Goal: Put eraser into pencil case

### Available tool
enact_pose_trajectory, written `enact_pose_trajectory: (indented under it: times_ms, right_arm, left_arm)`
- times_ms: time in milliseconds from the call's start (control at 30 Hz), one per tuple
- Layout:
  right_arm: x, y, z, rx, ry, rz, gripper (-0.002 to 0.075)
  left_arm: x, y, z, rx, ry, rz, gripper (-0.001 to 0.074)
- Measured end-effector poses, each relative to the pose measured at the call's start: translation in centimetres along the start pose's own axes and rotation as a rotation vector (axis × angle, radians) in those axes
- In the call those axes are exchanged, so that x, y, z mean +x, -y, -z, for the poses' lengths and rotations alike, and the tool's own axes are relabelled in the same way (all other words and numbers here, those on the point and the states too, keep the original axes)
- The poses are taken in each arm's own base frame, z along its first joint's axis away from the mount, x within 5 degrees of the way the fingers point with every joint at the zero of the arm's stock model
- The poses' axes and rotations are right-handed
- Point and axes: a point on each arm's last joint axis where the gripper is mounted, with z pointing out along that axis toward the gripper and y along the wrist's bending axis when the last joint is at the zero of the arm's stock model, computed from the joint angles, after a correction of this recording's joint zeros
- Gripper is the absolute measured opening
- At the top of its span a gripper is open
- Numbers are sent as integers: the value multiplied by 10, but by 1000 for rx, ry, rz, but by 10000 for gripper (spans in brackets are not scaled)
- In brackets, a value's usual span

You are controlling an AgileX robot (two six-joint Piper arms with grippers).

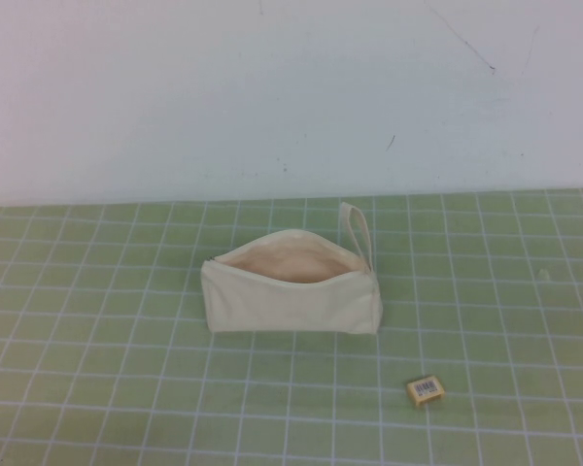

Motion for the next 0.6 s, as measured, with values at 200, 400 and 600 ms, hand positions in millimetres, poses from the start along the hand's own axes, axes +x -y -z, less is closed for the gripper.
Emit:
enact_pose_trajectory:
  times_ms: [200, 400, 600]
  right_arm:
    - [20, -7, -45, -120, -363, 118, -1]
    - [39, -16, -83, -258, -632, 123, -1]
    - [54, -36, -119, -365, -751, 137, 0]
  left_arm:
    - [0, 0, 0, 0, 0, 0, -1]
    - [0, 0, 0, 0, 0, 0, -1]
    - [0, 0, 0, 0, 0, 0, -1]
